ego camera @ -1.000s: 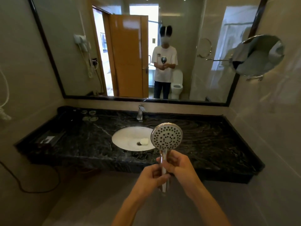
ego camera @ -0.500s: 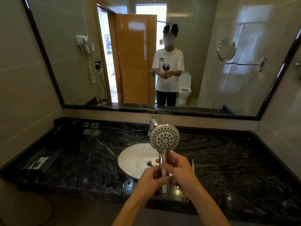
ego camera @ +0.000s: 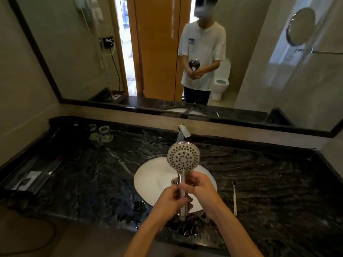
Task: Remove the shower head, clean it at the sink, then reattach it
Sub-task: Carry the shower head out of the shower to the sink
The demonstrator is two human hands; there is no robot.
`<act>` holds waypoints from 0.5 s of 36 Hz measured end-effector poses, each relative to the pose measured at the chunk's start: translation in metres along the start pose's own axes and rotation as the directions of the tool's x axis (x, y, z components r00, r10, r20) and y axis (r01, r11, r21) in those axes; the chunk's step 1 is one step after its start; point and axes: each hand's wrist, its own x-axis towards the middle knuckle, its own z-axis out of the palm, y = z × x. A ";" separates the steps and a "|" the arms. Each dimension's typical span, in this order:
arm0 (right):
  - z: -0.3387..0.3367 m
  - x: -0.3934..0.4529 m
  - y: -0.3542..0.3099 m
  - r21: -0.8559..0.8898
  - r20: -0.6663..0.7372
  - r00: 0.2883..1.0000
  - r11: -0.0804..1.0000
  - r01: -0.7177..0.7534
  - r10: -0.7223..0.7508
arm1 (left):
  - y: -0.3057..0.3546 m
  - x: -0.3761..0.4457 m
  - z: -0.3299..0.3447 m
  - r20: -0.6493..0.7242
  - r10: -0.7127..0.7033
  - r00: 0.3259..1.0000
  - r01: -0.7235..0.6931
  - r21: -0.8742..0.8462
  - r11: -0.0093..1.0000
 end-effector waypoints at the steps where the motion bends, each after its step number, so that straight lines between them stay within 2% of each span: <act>1: -0.003 0.008 0.004 0.003 0.010 1.000 1.000 -0.012 0.012 | -0.003 0.008 -0.002 -0.011 -0.007 1.000 0.007 0.007 1.000; 12: -0.051 0.093 0.043 0.018 0.055 0.983 0.984 -0.179 0.178 | -0.038 0.102 0.003 -0.140 -0.174 0.975 0.167 -0.056 0.984; 18: -0.093 0.114 0.083 0.003 -0.056 0.949 0.951 -0.310 0.309 | -0.075 0.134 0.000 -0.180 -0.300 0.937 0.281 -0.121 0.952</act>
